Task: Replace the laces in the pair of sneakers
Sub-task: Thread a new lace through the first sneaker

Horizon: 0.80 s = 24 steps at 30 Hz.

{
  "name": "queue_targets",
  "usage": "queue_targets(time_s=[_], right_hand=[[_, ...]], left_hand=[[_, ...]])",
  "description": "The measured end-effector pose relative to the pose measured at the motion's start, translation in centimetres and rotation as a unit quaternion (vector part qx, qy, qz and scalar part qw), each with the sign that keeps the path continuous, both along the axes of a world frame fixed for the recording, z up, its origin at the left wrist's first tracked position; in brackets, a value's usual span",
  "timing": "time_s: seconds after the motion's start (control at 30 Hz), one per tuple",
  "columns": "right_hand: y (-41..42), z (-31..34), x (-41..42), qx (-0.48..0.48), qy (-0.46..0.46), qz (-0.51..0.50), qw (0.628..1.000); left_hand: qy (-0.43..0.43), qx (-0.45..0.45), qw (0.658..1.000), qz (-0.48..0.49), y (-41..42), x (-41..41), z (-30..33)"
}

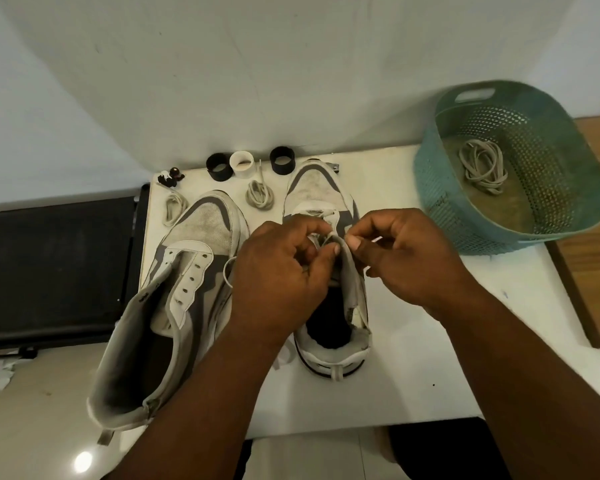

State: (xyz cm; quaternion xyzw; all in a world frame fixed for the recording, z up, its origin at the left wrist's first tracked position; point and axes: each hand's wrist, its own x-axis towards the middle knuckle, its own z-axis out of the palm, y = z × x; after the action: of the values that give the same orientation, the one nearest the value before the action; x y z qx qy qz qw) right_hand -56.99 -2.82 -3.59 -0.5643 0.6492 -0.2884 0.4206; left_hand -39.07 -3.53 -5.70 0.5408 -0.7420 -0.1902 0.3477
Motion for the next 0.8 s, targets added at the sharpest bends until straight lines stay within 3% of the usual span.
queue_targets(time_s=[0.07, 0.13, 0.2, 0.23, 0.27, 0.3, 0.33, 0.37, 0.4, 0.43, 0.5, 0.57, 0.63, 0.7, 0.73, 0.77, 0.8], right_hand=[[0.0, -0.5, 0.4, -0.021, -0.031, -0.028, 0.999], [-0.1, -0.4, 0.6, -0.016, -0.229, -0.111, 0.967], [-0.2, 0.8, 0.7, 0.015, -0.489, -0.162, 0.857], [-0.2, 1.2, 0.5, 0.007, -0.537, -0.172, 0.826], [-0.1, 1.5, 0.1, -0.015, -0.498, -0.17, 0.851], [-0.2, 1.6, -0.3, -0.048, -0.37, -0.151, 0.915], [-0.3, 1.6, -0.8, -0.077, -0.169, -0.107, 0.977], [-0.4, 1.6, -1.1, -0.08, 0.035, -0.034, 0.996], [-0.4, 1.4, -1.3, -0.058, 0.176, 0.051, 0.981], [-0.3, 1.3, -1.4, -0.025, 0.226, 0.118, 0.967], [-0.2, 1.3, -1.5, -0.009, 0.141, 0.141, 0.98], [-0.2, 1.6, -1.7, -0.049, -0.118, 0.037, 0.991], [-0.3, 2.3, -1.7, -0.064, -0.425, -0.038, 0.902], [-0.4, 2.4, -1.5, -0.028, -0.605, -0.06, 0.793], [-0.4, 2.4, -1.4, -0.004, -0.617, -0.074, 0.784], [-0.4, 2.7, -1.4, 0.009, -0.556, -0.086, 0.826], [-0.3, 2.9, -1.6, 0.007, -0.4, -0.079, 0.913]], left_hand=[[0.002, -0.007, 1.0, -0.013, -0.1, 0.3, -0.1], [-0.007, -0.004, 1.0, -0.02, -0.2, 0.7, -0.3], [-0.012, 0.012, 1.0, -0.007, -0.2, 0.8, -0.3], [-0.014, 0.022, 1.0, 0.0, -0.1, 0.8, -0.3], [-0.014, 0.032, 0.999, 0.004, -0.1, 0.8, -0.2], [-0.011, 0.042, 0.999, 0.005, -0.1, 0.8, -0.2], [-0.007, 0.048, 0.999, 0.005, -0.1, 0.8, -0.2], [-0.002, 0.051, 0.999, 0.006, -0.1, 0.8, -0.2], [0.003, 0.05, 0.999, 0.007, -0.1, 0.8, -0.3], [0.009, 0.048, 0.999, 0.01, 0.0, 0.8, -0.4], [0.025, 0.049, 0.998, 0.018, 0.0, 0.8, -0.4], [0.036, 0.057, 0.998, 0.019, 0.0, 0.8, -0.4], [0.041, 0.052, 0.998, 0.015, 0.1, 0.9, -0.4], [0.044, 0.056, 0.997, 0.015, 0.1, 1.0, -0.5], [0.048, 0.06, 0.997, 0.017, 0.1, 1.0, -0.6], [0.053, 0.062, 0.997, 0.018, 0.0, 1.1, -0.6], [0.056, 0.064, 0.996, 0.02, 0.0, 1.1, -0.7]])
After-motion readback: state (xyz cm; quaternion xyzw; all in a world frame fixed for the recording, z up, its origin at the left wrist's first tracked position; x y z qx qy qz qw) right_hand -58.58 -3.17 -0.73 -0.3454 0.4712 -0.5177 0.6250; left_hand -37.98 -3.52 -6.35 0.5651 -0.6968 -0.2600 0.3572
